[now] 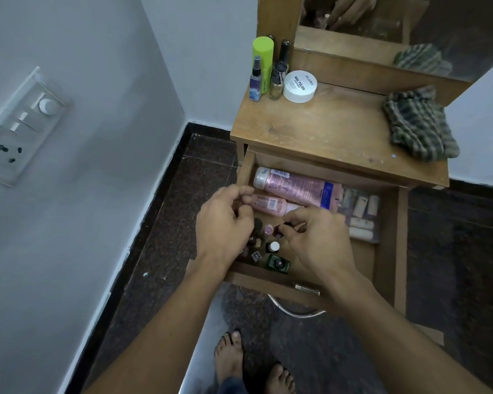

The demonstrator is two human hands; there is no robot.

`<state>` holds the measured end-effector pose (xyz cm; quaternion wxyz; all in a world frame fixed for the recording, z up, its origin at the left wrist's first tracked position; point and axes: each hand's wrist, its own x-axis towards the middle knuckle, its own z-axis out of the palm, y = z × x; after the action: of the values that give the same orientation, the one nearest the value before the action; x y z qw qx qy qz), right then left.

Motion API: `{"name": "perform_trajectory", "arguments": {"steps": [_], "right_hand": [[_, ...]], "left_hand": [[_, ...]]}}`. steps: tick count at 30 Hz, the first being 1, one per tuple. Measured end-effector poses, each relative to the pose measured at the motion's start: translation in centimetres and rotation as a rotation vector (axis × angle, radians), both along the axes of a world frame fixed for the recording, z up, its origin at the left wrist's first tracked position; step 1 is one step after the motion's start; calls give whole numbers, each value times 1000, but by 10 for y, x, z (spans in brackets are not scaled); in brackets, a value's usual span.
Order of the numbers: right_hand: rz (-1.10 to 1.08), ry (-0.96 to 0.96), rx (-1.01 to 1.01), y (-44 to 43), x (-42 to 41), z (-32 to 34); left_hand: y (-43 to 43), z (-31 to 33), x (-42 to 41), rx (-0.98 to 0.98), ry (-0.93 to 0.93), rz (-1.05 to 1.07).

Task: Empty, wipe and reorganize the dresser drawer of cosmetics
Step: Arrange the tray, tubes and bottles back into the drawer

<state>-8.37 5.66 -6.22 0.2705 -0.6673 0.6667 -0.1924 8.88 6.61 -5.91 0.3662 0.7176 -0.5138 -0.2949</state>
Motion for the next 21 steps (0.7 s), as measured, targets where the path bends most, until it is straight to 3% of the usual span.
{"name": "perform_trajectory", "arguments": {"steps": [14, 21], "right_hand": [[102, 89, 109, -5, -3, 7], [57, -38, -91, -48, 1, 47]], "left_hand": [[1, -4, 1, -25, -35, 4], [-11, 3, -3, -58, -25, 4]]}}
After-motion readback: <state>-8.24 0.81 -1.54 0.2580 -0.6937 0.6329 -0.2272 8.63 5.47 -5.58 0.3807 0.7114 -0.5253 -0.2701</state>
